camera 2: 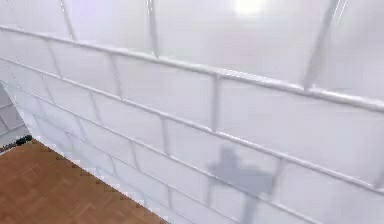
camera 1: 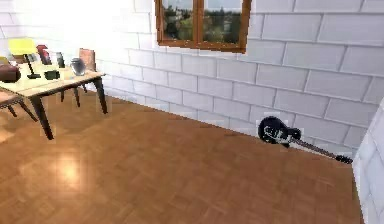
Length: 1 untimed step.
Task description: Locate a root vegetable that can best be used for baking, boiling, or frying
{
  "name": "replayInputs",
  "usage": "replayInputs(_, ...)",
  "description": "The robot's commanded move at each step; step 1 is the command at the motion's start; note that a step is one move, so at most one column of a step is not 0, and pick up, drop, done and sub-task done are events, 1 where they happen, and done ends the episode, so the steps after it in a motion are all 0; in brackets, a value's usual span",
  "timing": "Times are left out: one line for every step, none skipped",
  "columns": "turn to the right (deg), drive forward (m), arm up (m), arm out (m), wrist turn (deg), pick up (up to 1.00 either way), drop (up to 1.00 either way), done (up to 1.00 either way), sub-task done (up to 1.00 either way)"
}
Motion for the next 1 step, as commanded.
replayInputs(-45.0, 0.00, 0.00, 0.00, 0.0, 0.00, 0.00, 0.00, 0.00)
